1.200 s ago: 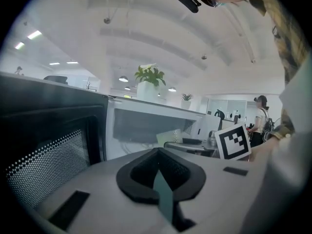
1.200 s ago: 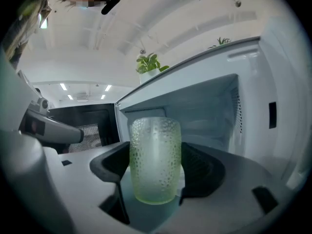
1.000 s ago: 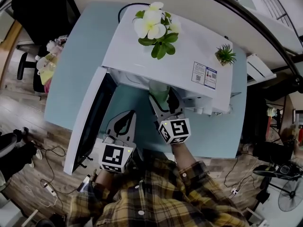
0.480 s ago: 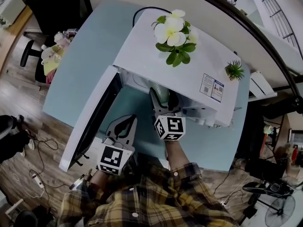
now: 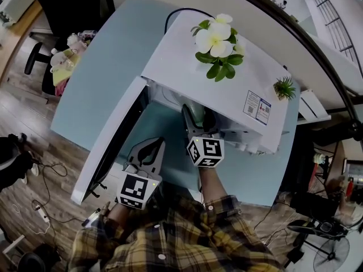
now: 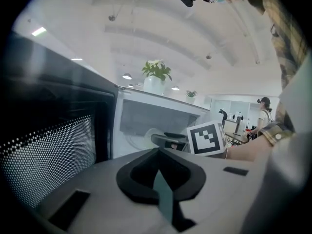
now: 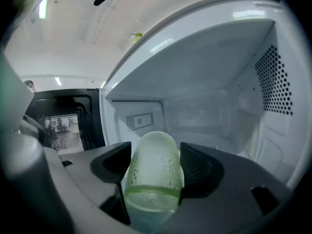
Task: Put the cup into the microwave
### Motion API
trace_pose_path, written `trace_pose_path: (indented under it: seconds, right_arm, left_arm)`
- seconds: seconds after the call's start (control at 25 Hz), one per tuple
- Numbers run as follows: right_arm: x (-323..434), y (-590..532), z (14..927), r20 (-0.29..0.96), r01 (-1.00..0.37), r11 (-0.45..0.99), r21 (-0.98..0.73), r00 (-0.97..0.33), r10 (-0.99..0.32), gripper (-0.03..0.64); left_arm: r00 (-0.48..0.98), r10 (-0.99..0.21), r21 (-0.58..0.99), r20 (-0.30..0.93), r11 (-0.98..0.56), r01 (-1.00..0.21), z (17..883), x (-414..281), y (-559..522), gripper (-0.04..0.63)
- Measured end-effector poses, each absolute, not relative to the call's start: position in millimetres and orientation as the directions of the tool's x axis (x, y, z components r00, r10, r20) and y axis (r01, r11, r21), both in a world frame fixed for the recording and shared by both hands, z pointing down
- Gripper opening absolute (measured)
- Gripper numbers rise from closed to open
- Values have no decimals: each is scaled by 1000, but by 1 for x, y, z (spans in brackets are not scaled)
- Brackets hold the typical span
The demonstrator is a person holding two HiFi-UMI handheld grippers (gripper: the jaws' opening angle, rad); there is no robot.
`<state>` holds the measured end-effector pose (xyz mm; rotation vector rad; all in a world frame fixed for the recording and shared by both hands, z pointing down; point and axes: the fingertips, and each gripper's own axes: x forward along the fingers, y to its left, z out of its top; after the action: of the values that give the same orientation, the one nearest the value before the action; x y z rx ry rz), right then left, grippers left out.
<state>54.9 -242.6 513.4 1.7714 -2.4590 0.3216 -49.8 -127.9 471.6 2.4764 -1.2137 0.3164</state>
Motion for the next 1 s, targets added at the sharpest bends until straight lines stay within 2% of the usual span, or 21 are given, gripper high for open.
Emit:
trace_pose_path:
  seconds: [0.24, 0.48, 1.0]
  right_arm:
    - [53, -245, 515, 241, -940, 321, -118, -340, -909, 316]
    - [60, -249, 515, 198, -959, 267, -89, -280, -939, 316]
    - [60, -259, 517, 185, -957, 268, -111, -284, -941, 316]
  left_arm:
    - [602, -717, 224, 352, -560, -798, 472, -52, -131, -9]
    - [602, -717, 222, 352, -561, -798, 471, -51, -132, -9]
    - [605, -712, 223, 357, -564, -795, 472, -45, -132, -9]
